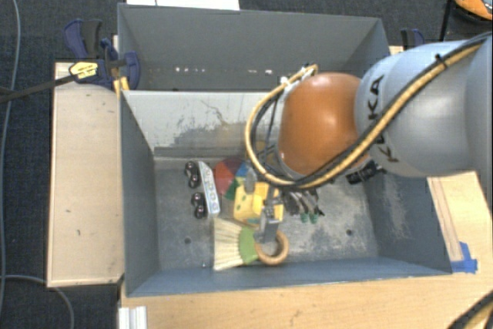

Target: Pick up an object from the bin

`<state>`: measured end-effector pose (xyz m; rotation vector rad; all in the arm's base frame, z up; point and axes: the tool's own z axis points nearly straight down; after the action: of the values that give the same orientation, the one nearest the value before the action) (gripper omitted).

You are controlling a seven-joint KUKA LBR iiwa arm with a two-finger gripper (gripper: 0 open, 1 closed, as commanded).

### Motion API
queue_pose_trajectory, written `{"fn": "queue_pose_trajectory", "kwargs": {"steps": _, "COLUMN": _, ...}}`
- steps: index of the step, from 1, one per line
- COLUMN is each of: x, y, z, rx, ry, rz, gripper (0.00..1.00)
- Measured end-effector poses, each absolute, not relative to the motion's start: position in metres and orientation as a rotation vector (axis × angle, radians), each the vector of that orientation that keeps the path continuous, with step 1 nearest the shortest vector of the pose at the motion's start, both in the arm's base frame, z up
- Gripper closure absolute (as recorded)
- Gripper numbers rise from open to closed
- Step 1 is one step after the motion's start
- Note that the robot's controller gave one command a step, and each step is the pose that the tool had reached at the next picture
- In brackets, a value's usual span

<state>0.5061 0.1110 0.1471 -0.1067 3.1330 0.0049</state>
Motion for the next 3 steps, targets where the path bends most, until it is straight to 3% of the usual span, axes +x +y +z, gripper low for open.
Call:
{"fn": "queue_pose_trajectory", "kwargs": {"steps": 1, "x": 0.515, "y": 0.116, "z": 0.115, "rx": 0.122, "ry": 3.119, "rz": 0.011, "gripper": 0.00}}
{"fn": "queue_pose_trajectory", "kwargs": {"steps": 2, "x": 0.524, "y": 0.113, "z": 0.096, "rx": 0.298, "ry": 3.101, "rz": 0.023, "gripper": 0.00}}
{"fn": "queue_pose_trajectory", "kwargs": {"steps": 3, "x": 0.538, "y": 0.098, "z": 0.100, "rx": -0.056, "ry": 3.112, "rz": 0.017, "gripper": 0.00}}
